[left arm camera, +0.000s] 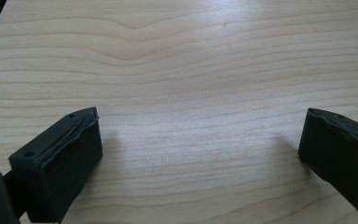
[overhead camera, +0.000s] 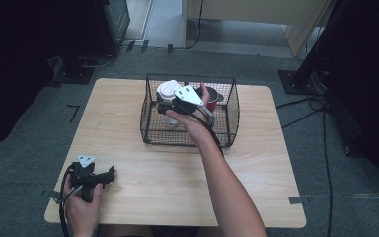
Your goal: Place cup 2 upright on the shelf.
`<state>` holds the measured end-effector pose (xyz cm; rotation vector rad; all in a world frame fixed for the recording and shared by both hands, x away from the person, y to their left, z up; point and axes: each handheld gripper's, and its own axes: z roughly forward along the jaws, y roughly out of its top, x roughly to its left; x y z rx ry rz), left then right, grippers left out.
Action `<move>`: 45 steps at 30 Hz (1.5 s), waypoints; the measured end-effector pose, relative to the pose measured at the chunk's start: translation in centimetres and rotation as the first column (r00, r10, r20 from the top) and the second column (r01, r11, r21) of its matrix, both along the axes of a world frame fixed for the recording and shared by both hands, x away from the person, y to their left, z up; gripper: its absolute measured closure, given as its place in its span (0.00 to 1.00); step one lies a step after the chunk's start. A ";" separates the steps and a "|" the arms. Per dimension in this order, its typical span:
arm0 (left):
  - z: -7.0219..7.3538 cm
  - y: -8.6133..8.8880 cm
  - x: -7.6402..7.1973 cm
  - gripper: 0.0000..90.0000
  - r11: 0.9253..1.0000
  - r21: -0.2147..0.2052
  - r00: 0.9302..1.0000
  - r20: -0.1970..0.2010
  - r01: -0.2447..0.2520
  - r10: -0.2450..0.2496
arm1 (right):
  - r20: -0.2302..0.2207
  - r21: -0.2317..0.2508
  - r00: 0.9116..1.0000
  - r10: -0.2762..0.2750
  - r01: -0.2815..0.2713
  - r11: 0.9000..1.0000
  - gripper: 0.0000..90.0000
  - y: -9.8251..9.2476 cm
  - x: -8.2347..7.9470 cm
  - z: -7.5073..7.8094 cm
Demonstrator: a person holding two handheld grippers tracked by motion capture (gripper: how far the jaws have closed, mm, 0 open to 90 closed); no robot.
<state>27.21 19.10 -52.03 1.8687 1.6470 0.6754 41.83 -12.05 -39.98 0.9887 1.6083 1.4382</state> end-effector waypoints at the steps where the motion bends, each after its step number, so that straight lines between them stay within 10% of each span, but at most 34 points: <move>1: 0.0 0.0 0.0 0.00 1.000 0.000 1.000 0.000 0.000 0.000 | -0.001 0.003 1.000 0.000 0.000 1.000 0.01 -0.1 -0.1 0.0; 45: 0.0 0.0 0.0 0.00 1.000 0.000 1.000 0.001 -0.001 0.001 | 0.033 0.028 0.999 0.001 -0.002 1.000 0.01 -7.5 -7.6 -0.1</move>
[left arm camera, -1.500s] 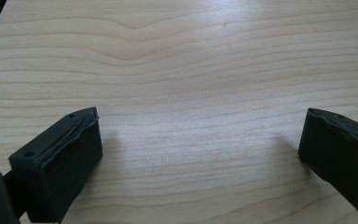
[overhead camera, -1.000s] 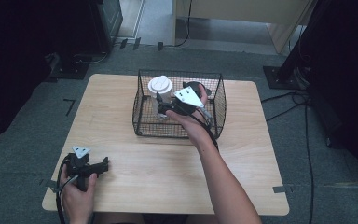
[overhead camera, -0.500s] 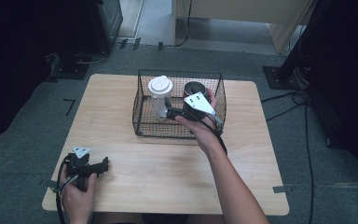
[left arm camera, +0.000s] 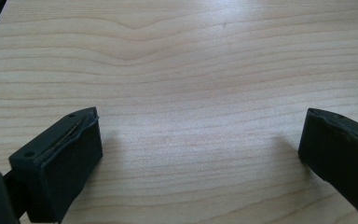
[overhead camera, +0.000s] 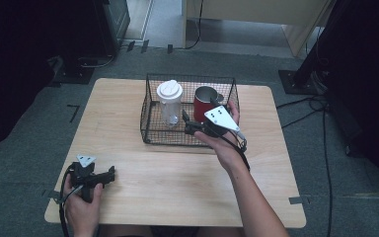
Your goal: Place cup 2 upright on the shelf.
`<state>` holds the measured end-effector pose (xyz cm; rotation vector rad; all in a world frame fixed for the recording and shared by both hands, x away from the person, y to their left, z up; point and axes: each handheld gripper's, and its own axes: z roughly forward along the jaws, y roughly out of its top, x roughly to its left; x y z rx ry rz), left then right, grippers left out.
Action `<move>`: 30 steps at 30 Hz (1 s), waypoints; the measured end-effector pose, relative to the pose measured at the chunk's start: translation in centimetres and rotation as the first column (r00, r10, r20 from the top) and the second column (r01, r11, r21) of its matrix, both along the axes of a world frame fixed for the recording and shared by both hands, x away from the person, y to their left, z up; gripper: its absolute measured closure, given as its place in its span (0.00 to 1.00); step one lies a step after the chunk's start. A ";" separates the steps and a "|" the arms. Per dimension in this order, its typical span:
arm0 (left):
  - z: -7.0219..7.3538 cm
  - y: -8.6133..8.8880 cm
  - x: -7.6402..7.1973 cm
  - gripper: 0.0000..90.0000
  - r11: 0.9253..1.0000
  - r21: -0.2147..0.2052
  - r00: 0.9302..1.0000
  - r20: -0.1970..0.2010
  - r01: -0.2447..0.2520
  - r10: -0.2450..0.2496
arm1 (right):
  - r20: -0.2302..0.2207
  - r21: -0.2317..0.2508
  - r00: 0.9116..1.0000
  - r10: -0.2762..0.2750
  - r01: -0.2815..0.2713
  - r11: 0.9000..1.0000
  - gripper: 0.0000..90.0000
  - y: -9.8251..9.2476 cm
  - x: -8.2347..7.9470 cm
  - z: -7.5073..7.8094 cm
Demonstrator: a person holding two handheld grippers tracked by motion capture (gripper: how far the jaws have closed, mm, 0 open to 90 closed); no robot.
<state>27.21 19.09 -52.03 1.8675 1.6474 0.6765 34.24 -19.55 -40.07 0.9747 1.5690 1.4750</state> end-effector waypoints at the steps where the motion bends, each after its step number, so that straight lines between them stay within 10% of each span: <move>1: 0.0 0.0 0.0 0.00 1.000 0.000 1.000 0.000 0.000 0.000 | 0.002 0.001 1.000 -0.003 0.003 1.000 0.01 -0.2 -0.2 -0.1; 30: 0.0 0.0 0.0 0.00 1.000 0.001 1.000 -0.001 0.002 -0.002 | -0.029 0.022 0.995 -0.090 0.091 0.996 0.01 -7.3 -4.8 -3.1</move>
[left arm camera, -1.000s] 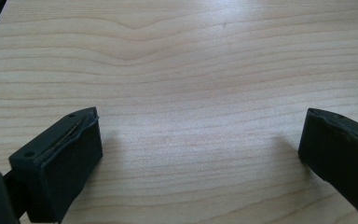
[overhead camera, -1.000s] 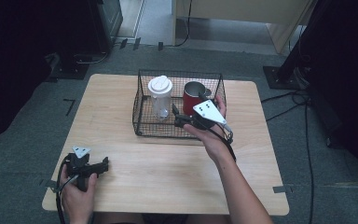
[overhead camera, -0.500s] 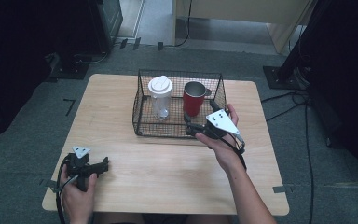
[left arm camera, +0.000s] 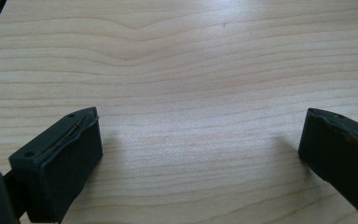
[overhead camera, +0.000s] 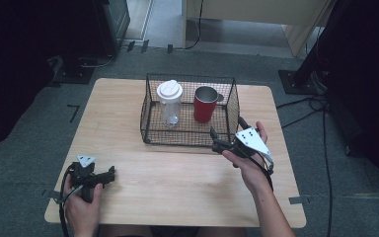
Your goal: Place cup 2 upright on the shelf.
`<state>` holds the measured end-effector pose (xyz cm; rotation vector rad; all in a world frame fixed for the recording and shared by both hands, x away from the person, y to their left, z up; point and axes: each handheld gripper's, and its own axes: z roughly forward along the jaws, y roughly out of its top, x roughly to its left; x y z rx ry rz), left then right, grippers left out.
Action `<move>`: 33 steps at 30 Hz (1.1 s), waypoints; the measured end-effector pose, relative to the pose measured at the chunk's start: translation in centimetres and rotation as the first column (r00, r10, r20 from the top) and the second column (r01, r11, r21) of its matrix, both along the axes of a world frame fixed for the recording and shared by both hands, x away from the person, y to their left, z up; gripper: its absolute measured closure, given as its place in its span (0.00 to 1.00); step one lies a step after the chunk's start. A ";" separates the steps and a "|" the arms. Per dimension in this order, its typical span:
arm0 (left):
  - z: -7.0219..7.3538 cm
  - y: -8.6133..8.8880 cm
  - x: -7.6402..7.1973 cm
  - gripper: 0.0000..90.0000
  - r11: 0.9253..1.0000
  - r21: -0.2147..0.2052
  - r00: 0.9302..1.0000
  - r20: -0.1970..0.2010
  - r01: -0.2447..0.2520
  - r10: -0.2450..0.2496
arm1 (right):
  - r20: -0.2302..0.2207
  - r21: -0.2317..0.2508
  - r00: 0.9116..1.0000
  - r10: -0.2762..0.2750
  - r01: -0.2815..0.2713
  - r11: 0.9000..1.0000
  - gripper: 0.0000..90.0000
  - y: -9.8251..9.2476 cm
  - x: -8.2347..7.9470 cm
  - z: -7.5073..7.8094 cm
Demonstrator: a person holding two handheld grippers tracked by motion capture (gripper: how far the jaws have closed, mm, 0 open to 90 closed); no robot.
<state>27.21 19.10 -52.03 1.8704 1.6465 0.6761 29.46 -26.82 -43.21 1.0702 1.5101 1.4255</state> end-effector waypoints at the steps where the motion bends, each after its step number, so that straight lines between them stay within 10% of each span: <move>1: 0.0 0.0 0.0 0.00 1.000 0.000 1.000 0.000 0.000 0.000 | -0.001 0.000 1.000 -0.003 0.003 1.000 0.01 -0.2 -0.1 -0.1; 33: 0.0 0.0 0.0 0.00 1.000 0.001 1.000 0.000 0.000 0.000 | -0.092 0.003 0.986 -0.137 0.138 0.990 0.01 -6.9 -4.4 -5.4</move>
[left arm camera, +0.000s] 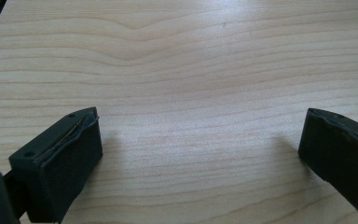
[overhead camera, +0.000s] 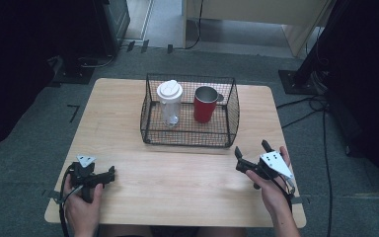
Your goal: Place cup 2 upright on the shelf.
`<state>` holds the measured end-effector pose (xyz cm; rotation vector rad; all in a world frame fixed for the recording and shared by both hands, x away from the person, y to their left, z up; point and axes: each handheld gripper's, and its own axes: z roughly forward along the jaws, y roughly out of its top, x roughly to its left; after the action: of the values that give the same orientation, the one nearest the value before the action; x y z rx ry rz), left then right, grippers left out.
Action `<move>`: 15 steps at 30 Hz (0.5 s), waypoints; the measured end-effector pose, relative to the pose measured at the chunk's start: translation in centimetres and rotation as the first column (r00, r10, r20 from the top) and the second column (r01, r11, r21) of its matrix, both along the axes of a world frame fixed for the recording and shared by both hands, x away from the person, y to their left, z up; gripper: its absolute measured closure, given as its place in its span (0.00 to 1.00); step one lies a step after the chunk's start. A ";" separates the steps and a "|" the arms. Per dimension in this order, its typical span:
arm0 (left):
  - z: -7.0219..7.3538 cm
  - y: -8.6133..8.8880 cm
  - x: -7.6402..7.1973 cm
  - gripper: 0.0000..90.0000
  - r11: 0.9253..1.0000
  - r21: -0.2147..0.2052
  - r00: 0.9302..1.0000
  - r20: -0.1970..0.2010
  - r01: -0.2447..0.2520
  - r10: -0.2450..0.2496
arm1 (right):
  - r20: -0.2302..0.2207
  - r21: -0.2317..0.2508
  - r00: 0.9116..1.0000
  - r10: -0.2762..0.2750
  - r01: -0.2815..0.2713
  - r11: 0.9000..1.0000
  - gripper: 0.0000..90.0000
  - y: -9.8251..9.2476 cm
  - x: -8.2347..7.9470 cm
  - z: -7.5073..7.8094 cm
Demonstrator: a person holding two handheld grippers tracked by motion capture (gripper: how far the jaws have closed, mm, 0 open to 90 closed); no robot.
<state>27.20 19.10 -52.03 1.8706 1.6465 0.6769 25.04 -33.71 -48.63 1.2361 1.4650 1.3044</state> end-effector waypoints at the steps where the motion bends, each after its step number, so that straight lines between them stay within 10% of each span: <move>1: 0.0 0.0 0.0 0.00 1.000 0.000 1.000 0.000 0.000 0.000 | -0.004 0.002 1.000 -0.005 0.005 1.000 0.01 -0.2 -0.1 -0.1; 15: 0.0 0.0 0.0 0.00 1.000 -0.001 1.000 0.000 0.000 0.000 | -0.073 -0.007 0.994 -0.078 0.078 0.997 0.01 -3.5 -2.3 -3.1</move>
<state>27.20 19.10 -52.03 1.8707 1.6466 0.6759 22.76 -37.17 -51.69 1.3377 1.4554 1.2146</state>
